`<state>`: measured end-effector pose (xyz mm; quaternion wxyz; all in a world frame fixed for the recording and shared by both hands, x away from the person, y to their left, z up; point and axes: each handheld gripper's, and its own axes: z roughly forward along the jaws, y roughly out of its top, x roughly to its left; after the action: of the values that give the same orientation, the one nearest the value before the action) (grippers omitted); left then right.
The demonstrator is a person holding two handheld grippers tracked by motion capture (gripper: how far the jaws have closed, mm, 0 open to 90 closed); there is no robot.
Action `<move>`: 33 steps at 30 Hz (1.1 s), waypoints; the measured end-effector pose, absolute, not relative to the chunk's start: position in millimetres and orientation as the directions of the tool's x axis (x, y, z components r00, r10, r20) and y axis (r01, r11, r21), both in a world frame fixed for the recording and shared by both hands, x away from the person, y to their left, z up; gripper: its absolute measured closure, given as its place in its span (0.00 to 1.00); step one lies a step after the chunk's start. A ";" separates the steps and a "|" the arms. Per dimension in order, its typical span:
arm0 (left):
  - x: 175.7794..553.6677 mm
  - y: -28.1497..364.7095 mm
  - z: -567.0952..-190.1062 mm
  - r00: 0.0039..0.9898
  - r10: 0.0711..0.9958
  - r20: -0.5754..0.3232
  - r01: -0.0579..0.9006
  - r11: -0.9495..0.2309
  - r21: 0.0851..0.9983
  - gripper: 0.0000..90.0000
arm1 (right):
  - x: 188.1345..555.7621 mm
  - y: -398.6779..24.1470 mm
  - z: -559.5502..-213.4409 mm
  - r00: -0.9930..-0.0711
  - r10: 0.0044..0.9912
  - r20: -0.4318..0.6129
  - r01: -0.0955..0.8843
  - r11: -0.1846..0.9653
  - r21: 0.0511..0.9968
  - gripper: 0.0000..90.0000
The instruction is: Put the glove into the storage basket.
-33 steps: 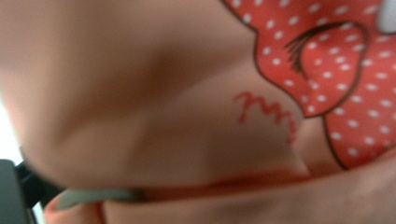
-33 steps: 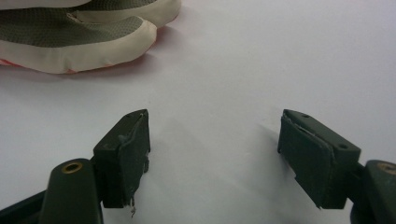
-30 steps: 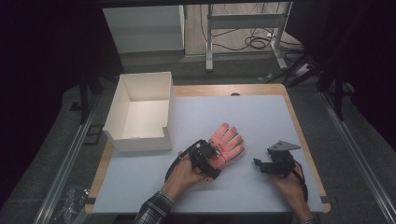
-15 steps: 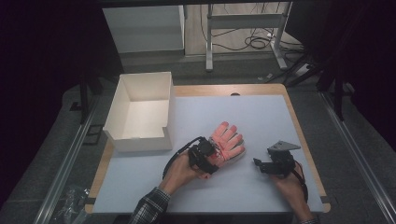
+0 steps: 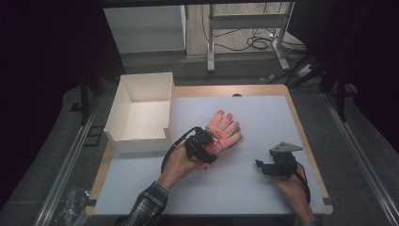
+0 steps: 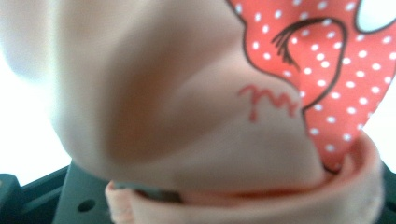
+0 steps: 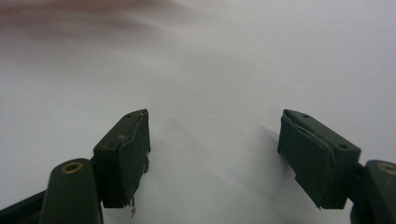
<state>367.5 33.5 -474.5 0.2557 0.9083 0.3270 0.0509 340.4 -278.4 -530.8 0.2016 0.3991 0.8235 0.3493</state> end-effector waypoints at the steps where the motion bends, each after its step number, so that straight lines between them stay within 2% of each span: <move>1: 368.3 33.7 -473.3 0.777 0.625 -0.076 0.572 -0.650 0.501 0.42 | 340.5 -278.4 -530.9 -0.601 0.798 -0.055 0.515 0.438 0.737 0.28; 17: 391.4 40.4 -435.8 0.728 0.680 -0.085 0.615 -0.594 0.519 0.42 | 340.3 -278.2 -531.0 -0.600 0.798 -0.054 0.515 0.437 0.738 0.28; 33: 416.8 63.8 -390.6 0.658 0.753 -0.014 0.637 -0.546 0.545 0.41 | 340.1 -278.0 -531.0 -0.598 0.800 -0.050 0.518 0.433 0.738 0.28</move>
<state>416.8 63.8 -390.6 0.2614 0.8721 0.3984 0.1113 340.1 -278.0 -531.0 0.2009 0.4005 0.8223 0.3507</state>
